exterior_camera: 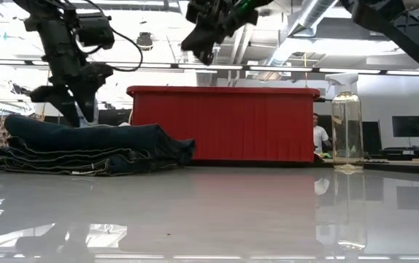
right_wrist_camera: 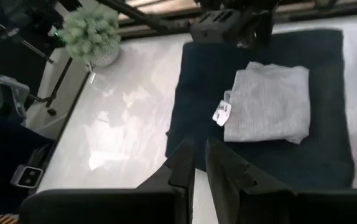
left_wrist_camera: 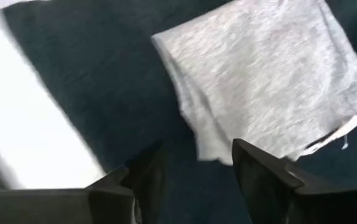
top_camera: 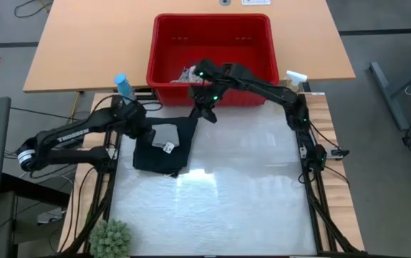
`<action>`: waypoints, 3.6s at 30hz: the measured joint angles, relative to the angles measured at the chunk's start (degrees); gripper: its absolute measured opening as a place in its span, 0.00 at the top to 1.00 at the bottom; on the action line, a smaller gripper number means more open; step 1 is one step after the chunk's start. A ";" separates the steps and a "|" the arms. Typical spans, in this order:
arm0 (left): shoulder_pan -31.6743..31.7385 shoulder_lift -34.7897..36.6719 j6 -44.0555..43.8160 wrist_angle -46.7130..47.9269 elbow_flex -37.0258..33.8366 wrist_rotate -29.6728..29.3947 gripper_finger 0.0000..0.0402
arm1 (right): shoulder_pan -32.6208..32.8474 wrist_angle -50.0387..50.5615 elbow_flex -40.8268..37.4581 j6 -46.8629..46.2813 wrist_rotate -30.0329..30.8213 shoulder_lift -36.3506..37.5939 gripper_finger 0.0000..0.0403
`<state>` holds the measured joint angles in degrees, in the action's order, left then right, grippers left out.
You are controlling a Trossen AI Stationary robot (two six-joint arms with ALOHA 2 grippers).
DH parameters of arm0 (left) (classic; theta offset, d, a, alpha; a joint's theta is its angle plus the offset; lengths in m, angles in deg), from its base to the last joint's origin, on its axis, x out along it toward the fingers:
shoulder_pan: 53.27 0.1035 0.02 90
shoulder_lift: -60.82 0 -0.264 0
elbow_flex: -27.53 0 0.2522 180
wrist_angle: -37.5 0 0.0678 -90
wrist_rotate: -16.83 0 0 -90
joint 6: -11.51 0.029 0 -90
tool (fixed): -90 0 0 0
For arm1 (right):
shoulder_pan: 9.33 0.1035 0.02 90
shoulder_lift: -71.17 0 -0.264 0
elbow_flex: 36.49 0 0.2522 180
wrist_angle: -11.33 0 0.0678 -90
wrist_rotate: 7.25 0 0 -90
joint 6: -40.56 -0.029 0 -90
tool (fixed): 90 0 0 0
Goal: Fold Laundry from Bin
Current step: Stack the gray shorts on top of the blue jeans, then fold the white patterned shirt
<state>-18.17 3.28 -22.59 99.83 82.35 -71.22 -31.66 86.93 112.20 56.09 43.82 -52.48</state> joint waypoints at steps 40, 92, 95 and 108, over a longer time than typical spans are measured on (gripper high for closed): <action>-23.40 -32.26 -12.49 -38.46 3.67 -11.86 1.00 | 2.80 4.71 0.00 -3.54 28.63 38.18 0.84; -16.36 20.52 -1.58 -63.93 -7.08 -20.16 0.50 | -11.23 -12.45 -0.33 0.88 36.99 18.52 0.63; -16.29 21.05 2.39 -67.16 -7.04 -27.27 0.50 | -14.22 -19.89 -0.20 1.04 41.84 14.39 0.61; -10.79 14.07 1.03 -67.20 -7.04 -42.11 0.50 | -24.15 -32.93 -0.32 11.74 52.69 -5.52 0.66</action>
<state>-28.96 17.35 -21.56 32.63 75.31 -113.33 -55.81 53.99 111.88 67.82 96.51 -58.00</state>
